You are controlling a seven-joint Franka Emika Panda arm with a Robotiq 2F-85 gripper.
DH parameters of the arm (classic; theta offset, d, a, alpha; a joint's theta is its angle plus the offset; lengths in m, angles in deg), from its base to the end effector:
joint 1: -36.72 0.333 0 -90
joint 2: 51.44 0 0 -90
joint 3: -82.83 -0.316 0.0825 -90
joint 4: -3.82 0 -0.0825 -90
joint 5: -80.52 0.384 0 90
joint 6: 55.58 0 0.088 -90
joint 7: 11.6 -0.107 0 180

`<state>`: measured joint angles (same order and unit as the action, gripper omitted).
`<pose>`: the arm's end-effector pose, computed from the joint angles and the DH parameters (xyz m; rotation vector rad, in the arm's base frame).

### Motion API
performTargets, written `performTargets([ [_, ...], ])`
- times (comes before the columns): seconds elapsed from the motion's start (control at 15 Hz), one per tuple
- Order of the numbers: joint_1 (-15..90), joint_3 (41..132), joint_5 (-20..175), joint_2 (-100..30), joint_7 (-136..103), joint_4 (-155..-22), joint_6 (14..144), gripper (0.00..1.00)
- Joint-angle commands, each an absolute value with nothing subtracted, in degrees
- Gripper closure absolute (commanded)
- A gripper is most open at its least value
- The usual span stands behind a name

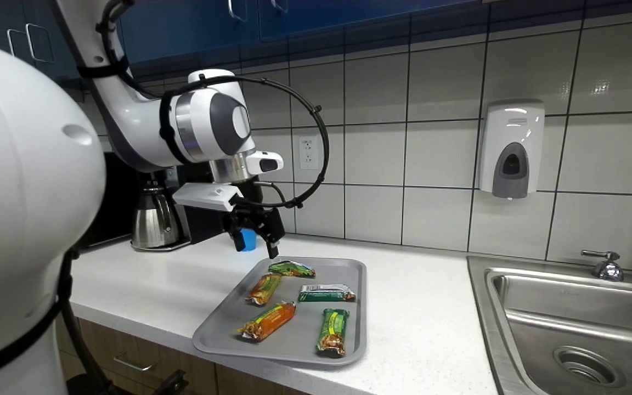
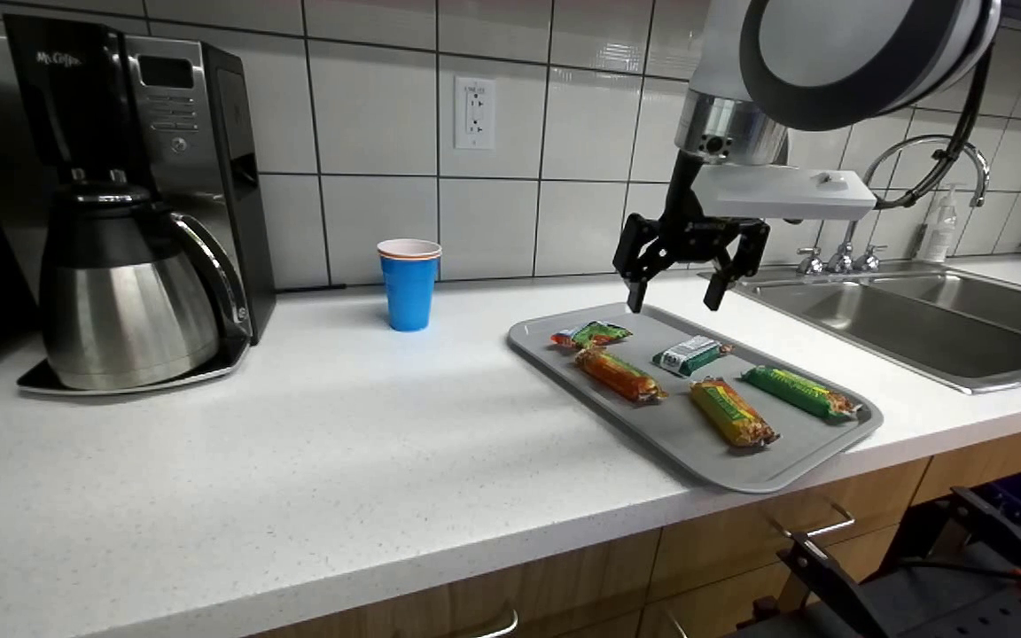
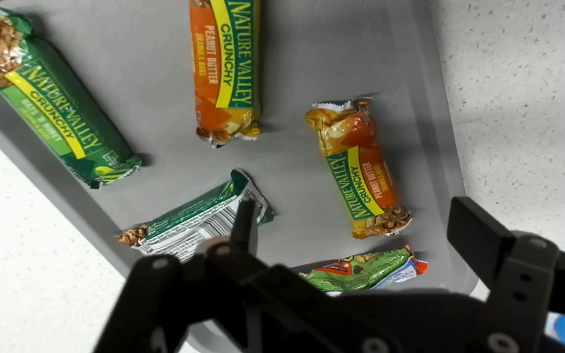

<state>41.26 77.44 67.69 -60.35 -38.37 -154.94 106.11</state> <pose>0.3960 0.0793 0.2796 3.0818 -0.1357 0.3507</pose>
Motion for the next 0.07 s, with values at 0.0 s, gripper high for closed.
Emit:
performTargets([
  [0.0,39.6,75.6,68.7,-60.5,-37.6,-155.0,106.0,0.0],
])
